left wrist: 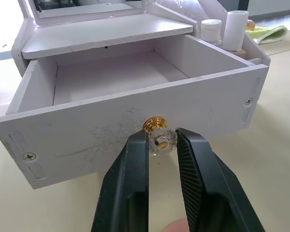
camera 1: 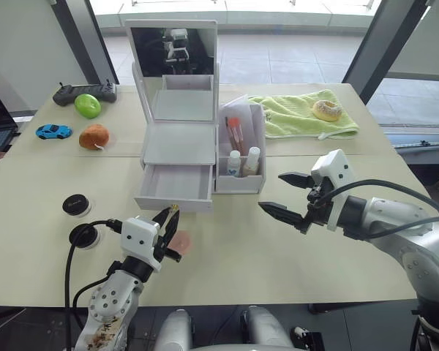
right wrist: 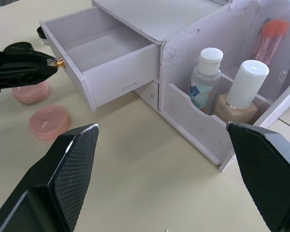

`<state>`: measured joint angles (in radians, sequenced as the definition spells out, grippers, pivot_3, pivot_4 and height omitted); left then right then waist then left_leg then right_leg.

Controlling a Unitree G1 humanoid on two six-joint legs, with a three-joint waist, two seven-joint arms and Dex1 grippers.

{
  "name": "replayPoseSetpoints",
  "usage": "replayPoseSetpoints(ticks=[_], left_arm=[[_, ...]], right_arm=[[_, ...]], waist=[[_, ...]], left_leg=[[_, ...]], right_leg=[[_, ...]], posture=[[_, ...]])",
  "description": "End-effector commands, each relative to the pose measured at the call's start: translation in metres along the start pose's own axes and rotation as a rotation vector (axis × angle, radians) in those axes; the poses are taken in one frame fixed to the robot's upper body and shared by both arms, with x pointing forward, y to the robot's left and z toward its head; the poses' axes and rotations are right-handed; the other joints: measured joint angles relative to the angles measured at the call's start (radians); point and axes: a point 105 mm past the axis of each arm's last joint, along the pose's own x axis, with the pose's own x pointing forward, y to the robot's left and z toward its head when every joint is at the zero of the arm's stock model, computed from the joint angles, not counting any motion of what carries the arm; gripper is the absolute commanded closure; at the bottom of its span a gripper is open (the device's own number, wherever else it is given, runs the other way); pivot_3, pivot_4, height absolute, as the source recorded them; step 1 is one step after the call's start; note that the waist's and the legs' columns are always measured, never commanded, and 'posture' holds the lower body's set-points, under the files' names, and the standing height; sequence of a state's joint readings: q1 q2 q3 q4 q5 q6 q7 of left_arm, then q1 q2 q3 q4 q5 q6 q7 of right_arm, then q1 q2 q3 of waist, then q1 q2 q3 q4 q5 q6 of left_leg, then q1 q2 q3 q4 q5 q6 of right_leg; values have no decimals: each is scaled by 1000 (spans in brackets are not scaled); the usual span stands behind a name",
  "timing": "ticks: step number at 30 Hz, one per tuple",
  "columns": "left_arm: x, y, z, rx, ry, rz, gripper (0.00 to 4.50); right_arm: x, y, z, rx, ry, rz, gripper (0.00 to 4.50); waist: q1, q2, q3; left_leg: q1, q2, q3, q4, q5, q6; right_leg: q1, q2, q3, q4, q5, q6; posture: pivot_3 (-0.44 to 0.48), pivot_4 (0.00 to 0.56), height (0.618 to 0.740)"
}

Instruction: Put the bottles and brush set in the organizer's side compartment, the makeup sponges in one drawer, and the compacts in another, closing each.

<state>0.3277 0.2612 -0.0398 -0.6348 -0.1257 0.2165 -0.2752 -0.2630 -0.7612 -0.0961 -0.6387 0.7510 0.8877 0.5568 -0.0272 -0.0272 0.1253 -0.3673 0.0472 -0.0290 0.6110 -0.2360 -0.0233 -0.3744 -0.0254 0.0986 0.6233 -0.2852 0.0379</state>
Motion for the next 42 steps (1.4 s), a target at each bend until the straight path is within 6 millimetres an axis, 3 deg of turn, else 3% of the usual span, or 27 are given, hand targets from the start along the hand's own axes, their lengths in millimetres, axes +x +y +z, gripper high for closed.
replayPoseSetpoints(ticks=[1, 6, 11, 12, 15, 17, 20, 23, 27, 30, 33, 36, 42], left_arm=[[1, -6, 11, -22, -39, -41, 3225], [-5, 2, 15, -31, -34, -51, 1764], [-22, 27, 26, -15, -11, -63, 198], [-28, 32, 28, -11, 0, -85, 61], [-48, 54, 26, -45, 82, -166, 61], [-60, 85, 24, -66, 140, -159, 61], [-78, 153, 17, -18, 229, -59, 61], [-108, 232, 4, 38, 349, 96, 61], [-140, 293, -4, 67, 442, 261, 61], [-158, 318, -7, 82, 498, 367, 61], [-162, 325, -9, 89, 518, 397, 61], [-157, 322, -14, 75, 517, 368, 61], [-148, 313, -23, 55, 505, 305, 61]], right_arm=[[-2, 1, 11, -38, -35, -6, 0], [-6, 1, 11, -30, -38, -10, 0], [-13, 1, 6, -6, -28, -20, 0], [-17, 1, 5, 3, -26, -28, 0], [-36, -2, -6, 62, -8, -85, 0], [-52, -4, -15, 89, 17, -136, 0], [-79, -9, -23, 128, 22, -219, 0], [-122, -16, -39, 196, 22, -354, 0], [-165, -20, -57, 233, 55, -460, 0], [-194, -26, -67, 243, 62, -530, 0], [-207, -28, -69, 232, 78, -557, 0], [-201, -27, -63, 211, 69, -545, 0], [-186, -27, -57, 202, 42, -536, 0]], waist=[[0, 0, 0], [-3, 0, 0], [-6, 0, 1], [-7, 0, 1], [-6, -1, 1], [0, -1, 1], [-2, 0, 1], [0, -3, 1], [-7, -5, 4], [-14, -9, 5], [-13, -11, 5], [-11, -11, 5], [-11, -11, 4]], left_leg=[[0, 0, 0, 0, 0, 0], [0, 0, 0, 0, 0, 0], [0, 1, 0, 0, 0, 0], [0, 1, 0, 0, 0, 0], [0, 1, 0, 0, 0, 0], [0, 1, 0, 0, 0, 0], [0, 1, 1, 0, 0, 0], [2, 1, 0, -1, 0, 0], [7, 2, 4, -6, -1, -1], [8, 3, 5, -7, -1, -1], [10, 4, 6, -10, -1, -2], [13, 4, 11, -18, -2, -2], [13, 4, 15, -19, -1, -2]], right_leg=[[0, 0, 0, 0, 0, 0], [-1, 0, 0, 0, 0, 0], [-2, 0, 0, 0, 0, 0], [-2, 0, 0, 0, 0, 0], [-4, 0, 0, 1, 0, 0], [-7, 0, -1, 1, 0, -1], [-11, 0, -1, 2, -4, -7], [-13, 1, -2, 2, -5, -9], [-13, -2, -2, 1, -7, -11], [-13, -3, -3, 0, -7, -11], [-13, -7, -4, 0, -7, -11], [-12, -17, -8, 3, -7, -11], [-12, -17, -11, 4, -5, -8]], posture=[[0, 150, 740], [0, 150, 740], [0, 150, 740], [0, 150, 740], [0, 150, 740], [0, 150, 740], [0, 150, 740], [0, 150, 740], [0, 150, 740], [0, 150, 740], [0, 150, 740], [0, 150, 740], [0, 150, 740]])
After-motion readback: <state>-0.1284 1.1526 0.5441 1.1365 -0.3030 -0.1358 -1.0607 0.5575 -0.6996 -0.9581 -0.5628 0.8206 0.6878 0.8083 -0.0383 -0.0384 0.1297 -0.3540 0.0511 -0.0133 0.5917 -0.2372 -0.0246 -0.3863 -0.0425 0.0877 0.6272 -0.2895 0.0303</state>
